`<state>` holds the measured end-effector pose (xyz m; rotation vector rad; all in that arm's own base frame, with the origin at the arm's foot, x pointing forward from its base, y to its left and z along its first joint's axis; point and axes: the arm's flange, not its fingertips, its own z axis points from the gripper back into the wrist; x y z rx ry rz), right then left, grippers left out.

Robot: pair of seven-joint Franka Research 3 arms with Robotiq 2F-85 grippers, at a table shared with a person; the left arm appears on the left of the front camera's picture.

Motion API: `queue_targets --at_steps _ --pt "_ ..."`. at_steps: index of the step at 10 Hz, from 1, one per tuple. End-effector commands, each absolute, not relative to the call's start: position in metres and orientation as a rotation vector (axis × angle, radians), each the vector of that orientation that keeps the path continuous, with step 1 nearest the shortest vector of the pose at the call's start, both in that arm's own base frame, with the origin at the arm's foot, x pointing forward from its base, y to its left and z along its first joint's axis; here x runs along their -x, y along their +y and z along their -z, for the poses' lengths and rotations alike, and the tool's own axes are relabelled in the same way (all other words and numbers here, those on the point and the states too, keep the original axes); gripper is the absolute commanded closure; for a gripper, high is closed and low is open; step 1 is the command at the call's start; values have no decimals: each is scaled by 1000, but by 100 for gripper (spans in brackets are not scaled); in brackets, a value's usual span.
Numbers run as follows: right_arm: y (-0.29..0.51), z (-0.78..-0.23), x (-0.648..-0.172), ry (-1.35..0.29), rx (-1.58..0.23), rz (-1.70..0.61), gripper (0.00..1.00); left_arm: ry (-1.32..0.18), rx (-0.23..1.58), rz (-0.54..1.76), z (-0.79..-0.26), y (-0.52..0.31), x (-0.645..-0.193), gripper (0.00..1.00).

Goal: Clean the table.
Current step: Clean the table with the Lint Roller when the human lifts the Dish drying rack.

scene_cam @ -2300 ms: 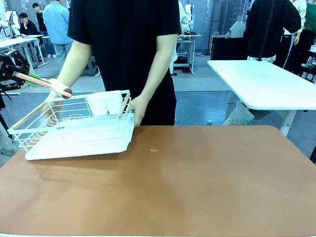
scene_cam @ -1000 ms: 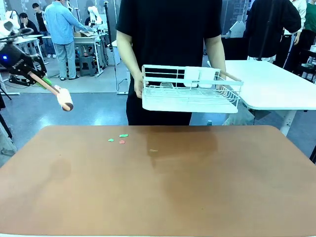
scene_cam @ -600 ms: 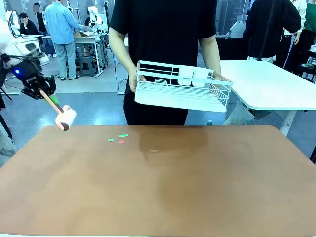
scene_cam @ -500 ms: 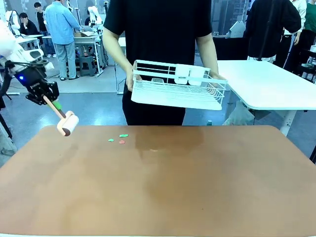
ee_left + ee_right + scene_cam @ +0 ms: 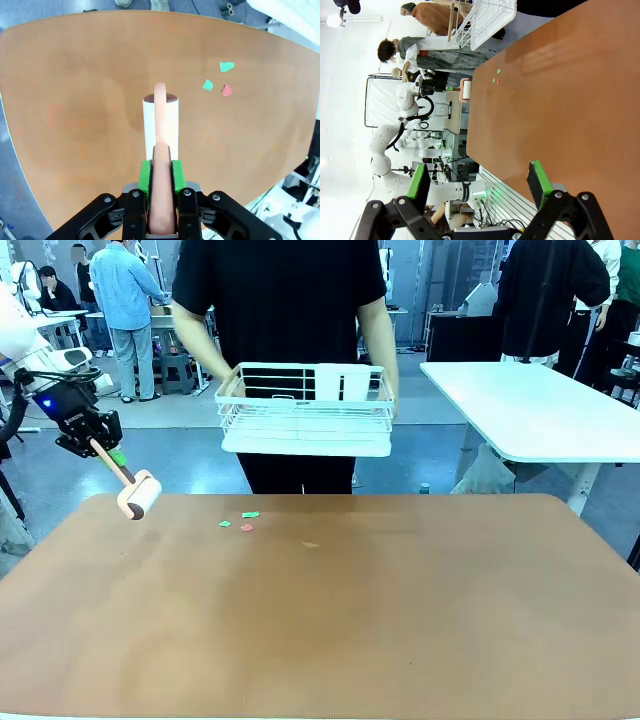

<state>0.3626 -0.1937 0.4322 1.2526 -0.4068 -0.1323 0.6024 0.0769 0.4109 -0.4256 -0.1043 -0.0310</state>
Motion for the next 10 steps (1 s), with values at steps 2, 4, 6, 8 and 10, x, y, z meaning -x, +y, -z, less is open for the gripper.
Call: queue_targets --at_steps 2,4,6,8,10 --pt "-193 -436 -362 -416 -1268 126 0 -114 418 29 -414 77 -598 79" --pt "-193 -436 -362 -416 -1268 126 0 -159 404 57 -402 77 -609 79" --pt "-193 -436 -362 -416 -1268 126 0 -153 391 44 -388 75 -623 79" --pt "-193 -436 -362 -416 -1268 126 0 -143 467 25 -380 69 -625 79" --pt "-193 -436 -362 -416 -1268 126 0 -130 480 50 -371 66 -626 79"
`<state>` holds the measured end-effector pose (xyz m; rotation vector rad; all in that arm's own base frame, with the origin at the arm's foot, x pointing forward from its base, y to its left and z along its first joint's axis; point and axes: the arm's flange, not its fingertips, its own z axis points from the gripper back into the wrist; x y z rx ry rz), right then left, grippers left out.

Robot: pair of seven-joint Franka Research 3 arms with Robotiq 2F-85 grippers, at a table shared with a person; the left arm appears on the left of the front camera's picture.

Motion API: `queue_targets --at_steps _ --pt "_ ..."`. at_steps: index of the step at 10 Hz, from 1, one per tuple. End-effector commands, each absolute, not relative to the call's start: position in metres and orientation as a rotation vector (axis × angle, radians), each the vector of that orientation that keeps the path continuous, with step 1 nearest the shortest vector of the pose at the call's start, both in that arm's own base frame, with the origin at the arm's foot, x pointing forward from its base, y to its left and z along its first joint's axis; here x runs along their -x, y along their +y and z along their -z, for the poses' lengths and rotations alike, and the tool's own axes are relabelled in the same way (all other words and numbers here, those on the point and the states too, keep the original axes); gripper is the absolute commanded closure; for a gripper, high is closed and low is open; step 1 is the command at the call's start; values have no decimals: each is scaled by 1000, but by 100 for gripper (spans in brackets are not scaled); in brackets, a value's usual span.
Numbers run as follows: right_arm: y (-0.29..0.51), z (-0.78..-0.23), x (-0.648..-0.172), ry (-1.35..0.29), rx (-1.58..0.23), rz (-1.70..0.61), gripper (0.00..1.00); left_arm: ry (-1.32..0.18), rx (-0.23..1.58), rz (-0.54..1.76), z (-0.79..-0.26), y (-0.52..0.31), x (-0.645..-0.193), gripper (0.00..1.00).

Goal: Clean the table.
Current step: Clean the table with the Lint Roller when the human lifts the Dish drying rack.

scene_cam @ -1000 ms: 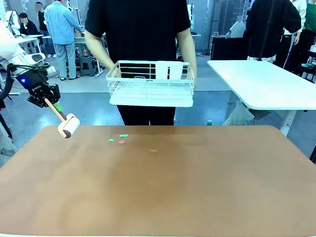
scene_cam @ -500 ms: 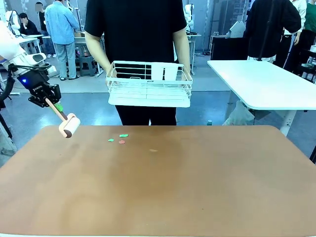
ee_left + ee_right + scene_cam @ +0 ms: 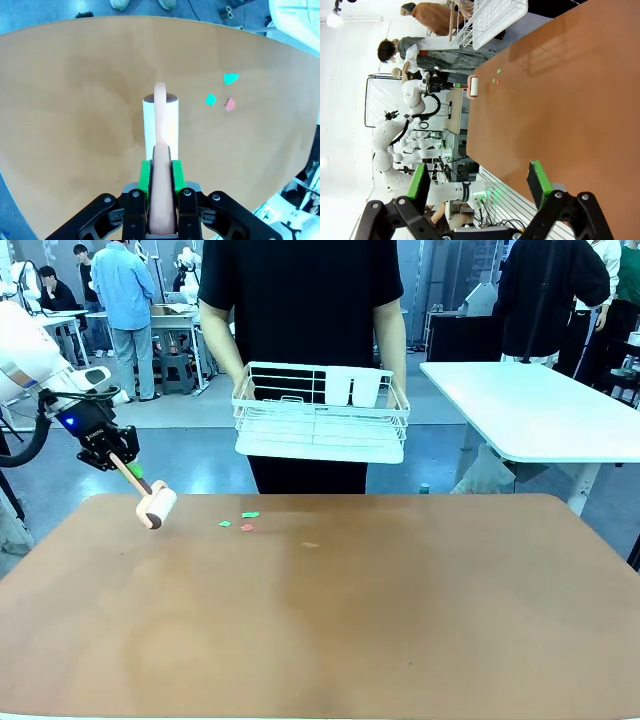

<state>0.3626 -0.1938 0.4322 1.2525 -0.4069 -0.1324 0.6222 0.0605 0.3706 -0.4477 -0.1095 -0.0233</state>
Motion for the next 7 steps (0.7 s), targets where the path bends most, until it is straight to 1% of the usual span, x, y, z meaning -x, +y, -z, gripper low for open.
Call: queue_targets --at_steps 1,2,4,6,7 --pt "-193 -436 -362 -416 -1268 126 0 -145 502 43 -368 67 -627 79" --pt "-193 -436 -362 -416 -1268 126 0 -156 521 40 -366 68 -629 79" --pt "-193 -436 -362 -416 -1268 126 0 -120 564 45 -355 70 -638 79" --pt "-193 -436 -362 -416 -1268 126 0 -150 621 24 -344 77 -644 79" --pt "-193 -436 -362 -416 -1268 126 0 -131 645 16 -337 80 -646 79"
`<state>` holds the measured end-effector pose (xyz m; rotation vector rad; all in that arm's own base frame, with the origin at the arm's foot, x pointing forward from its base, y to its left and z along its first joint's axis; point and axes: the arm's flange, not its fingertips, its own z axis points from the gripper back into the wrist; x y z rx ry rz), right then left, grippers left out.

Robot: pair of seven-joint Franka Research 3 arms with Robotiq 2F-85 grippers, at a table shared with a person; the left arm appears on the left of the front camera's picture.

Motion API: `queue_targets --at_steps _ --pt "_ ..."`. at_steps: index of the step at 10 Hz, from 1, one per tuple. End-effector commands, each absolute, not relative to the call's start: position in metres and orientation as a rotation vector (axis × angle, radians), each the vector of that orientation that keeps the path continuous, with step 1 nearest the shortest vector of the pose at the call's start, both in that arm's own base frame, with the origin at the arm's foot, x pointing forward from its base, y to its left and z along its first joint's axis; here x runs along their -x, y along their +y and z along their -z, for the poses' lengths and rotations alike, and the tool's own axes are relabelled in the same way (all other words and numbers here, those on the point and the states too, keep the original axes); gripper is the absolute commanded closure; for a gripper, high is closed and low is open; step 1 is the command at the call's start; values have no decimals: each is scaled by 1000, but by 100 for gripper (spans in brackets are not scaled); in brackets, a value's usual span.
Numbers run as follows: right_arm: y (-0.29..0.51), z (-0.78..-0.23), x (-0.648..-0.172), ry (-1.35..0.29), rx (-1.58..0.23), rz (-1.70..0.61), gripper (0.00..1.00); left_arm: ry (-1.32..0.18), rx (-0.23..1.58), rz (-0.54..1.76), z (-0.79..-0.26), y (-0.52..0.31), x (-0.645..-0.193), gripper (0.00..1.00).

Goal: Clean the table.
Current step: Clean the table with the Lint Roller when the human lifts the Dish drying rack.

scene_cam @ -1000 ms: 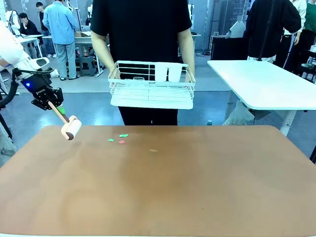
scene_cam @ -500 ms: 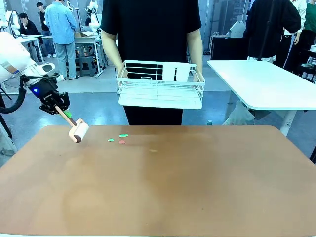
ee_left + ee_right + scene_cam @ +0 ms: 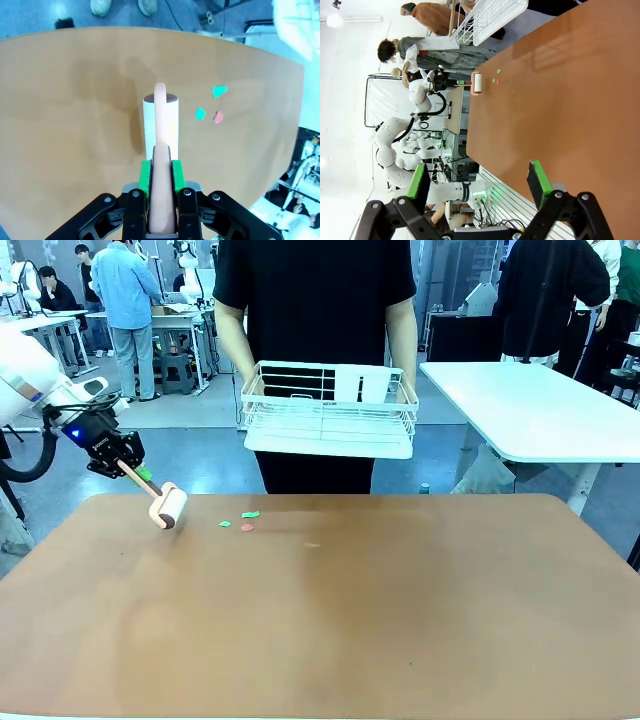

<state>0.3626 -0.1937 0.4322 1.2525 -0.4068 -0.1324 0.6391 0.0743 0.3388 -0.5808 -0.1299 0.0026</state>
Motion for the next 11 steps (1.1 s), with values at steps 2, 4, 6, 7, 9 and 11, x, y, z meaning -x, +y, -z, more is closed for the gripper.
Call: queue_targets --at_steps 2,4,6,7,9,11 --pt "-193 -436 -362 -416 -1268 126 0 -116 696 0 -325 90 -656 79" --pt "-193 -436 -362 -416 -1268 126 0 -103 737 -6 -309 93 -659 79" --pt "-193 -436 -362 -416 -1268 126 0 -92 737 -27 -293 91 -658 79" --pt "-193 -436 -362 -416 -1268 126 0 -118 778 -38 -286 82 -655 79" --pt "-193 -436 -362 -416 -1268 126 0 -109 760 3 -267 49 -641 79" --pt "-193 -436 -362 -416 -1268 126 0 -34 770 29 -250 15 -649 79"
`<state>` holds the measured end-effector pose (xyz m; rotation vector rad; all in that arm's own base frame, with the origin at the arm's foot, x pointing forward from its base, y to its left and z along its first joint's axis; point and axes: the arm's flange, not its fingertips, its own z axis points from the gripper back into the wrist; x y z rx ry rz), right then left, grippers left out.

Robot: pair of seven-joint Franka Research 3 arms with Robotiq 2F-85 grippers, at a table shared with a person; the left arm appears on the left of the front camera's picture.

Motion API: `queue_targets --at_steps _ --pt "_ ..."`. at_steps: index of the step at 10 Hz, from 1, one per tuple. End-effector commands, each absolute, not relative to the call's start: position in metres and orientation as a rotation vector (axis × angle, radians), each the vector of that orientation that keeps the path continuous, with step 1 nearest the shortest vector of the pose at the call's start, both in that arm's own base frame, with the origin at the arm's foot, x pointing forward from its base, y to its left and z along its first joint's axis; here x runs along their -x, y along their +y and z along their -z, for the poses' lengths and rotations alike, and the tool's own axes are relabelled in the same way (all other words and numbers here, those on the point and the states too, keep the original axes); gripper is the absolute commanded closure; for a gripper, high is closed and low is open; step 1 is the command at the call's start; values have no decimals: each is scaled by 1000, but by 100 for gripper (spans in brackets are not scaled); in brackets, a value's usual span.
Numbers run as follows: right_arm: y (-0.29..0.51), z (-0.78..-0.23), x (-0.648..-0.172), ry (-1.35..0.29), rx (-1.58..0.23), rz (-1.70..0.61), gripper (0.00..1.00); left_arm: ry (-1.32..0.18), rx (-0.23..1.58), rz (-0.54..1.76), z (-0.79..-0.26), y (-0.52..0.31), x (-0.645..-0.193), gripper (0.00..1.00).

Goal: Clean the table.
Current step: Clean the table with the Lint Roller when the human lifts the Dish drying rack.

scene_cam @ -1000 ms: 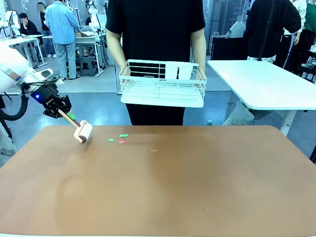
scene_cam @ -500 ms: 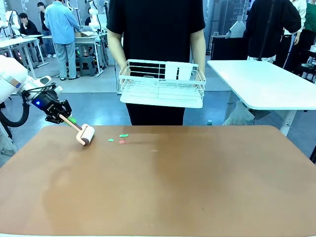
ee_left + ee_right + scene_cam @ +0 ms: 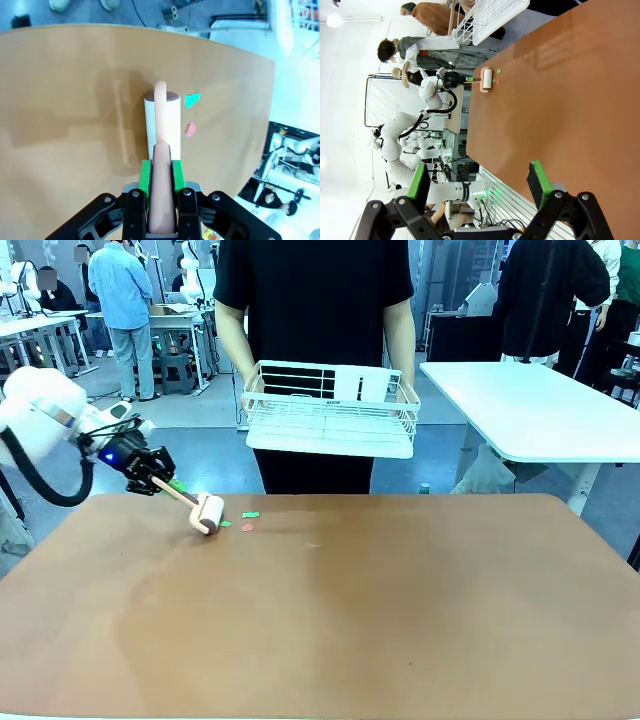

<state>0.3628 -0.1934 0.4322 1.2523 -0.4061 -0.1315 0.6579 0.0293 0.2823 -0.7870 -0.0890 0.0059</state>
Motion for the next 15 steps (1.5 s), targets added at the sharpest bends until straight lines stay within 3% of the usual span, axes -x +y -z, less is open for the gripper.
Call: queue_targets --at_steps 1,6,9,12,14,15 --pt "-193 -436 -362 -416 -1268 126 0 0 755 81 -246 -8 -654 79" --pt "-193 -436 -362 -416 -1268 126 0 74 780 74 -217 -109 -644 79" --pt "-193 -436 -362 -416 -1268 126 0 47 824 42 -248 -114 -647 79" --pt "-193 -436 -362 -416 -1268 126 0 -25 840 -2 -344 -106 -635 79" --pt "-193 -436 -362 -416 -1268 126 0 -70 725 5 -468 -78 -608 79" --pt "-193 -436 -362 -416 -1268 126 0 -107 617 11 -502 -55 -589 79"
